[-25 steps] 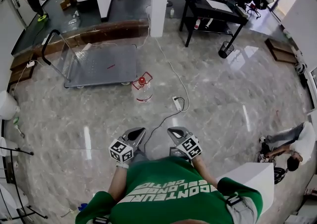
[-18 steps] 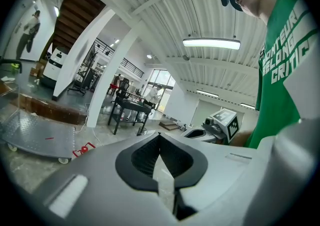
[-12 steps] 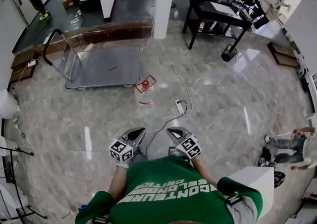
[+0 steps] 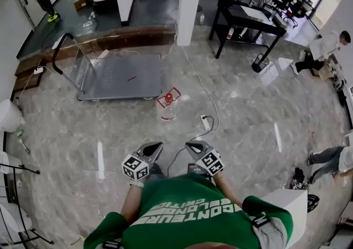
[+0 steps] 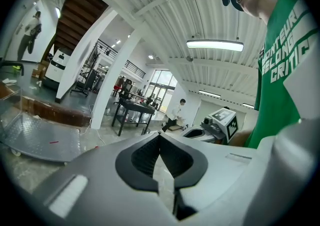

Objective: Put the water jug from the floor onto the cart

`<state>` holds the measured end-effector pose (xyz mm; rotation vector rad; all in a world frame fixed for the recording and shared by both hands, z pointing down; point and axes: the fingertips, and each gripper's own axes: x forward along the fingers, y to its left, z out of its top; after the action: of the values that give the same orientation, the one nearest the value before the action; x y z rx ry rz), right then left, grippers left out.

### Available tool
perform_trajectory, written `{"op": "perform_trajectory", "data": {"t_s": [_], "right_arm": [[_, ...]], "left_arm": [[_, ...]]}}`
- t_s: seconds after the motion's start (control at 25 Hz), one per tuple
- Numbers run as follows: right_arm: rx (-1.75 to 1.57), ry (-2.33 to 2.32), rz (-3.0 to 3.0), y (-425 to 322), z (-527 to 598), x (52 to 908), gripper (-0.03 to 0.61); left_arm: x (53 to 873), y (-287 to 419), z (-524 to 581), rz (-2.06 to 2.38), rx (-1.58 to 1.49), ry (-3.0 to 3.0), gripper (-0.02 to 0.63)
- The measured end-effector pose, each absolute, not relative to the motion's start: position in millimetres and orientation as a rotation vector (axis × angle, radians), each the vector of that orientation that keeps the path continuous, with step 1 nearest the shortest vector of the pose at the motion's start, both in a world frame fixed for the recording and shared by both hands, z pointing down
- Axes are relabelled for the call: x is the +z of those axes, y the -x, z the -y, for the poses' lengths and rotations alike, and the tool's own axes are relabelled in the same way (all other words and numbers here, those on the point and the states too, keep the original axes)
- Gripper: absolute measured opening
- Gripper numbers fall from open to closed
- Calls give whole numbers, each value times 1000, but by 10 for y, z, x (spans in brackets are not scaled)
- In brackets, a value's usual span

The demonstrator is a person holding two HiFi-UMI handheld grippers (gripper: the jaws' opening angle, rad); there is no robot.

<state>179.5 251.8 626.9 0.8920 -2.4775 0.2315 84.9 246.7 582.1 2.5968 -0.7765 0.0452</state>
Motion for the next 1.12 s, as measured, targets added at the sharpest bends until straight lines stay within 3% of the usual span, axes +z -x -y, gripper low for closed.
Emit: {"op": "perform_trajectory", "data": {"t_s": [1.12], "right_arm": [[221,-887,2447,-912,-2034,6354,-8]], "left_arm": [[5882,94,-1934,768,24,-2587,9]]}}
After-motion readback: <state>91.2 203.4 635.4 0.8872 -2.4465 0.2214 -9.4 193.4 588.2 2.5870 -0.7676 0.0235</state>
